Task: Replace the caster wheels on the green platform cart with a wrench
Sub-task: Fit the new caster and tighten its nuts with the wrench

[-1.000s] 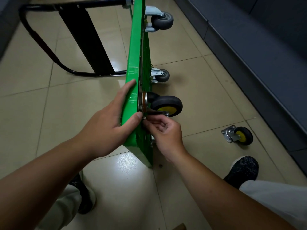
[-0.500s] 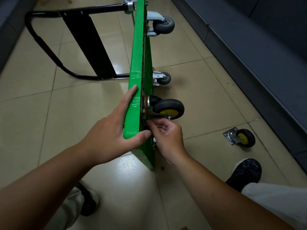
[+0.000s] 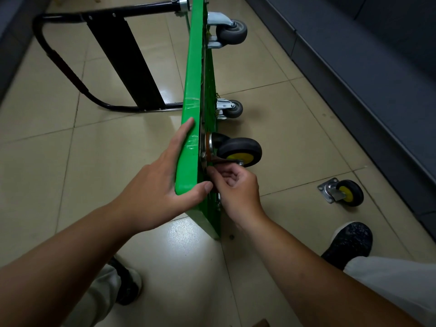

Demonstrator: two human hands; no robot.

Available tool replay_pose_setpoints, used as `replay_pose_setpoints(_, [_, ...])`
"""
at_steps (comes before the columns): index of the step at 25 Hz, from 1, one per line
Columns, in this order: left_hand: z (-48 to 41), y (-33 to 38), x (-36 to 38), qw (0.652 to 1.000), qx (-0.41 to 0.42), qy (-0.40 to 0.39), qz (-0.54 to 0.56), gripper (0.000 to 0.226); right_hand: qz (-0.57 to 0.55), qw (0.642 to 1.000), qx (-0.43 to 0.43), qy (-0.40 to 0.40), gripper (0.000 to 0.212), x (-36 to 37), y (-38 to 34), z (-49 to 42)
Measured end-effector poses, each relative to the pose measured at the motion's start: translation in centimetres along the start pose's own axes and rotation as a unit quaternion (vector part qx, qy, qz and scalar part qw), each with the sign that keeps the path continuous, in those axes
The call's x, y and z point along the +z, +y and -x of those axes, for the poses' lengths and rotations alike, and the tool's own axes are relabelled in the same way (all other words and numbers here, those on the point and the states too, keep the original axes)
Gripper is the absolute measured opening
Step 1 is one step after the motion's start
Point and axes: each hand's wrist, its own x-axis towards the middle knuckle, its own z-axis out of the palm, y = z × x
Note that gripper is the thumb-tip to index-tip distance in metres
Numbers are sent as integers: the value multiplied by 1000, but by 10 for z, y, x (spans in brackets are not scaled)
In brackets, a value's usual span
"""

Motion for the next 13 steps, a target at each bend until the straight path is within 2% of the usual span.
replay_pose_setpoints(5, [0, 1, -1, 1000, 5, 1, 4, 99, -24, 999, -25, -22, 13, -4, -2, 6])
replay_pose_setpoints(8, [0, 2, -1, 1000, 5, 0, 3, 100, -46, 998, 6, -37, 16, -9, -3, 5])
replay_pose_setpoints(13, [-1, 1, -1, 1000, 7, -2, 5, 100, -31, 999, 37, -24, 6, -7, -2, 0])
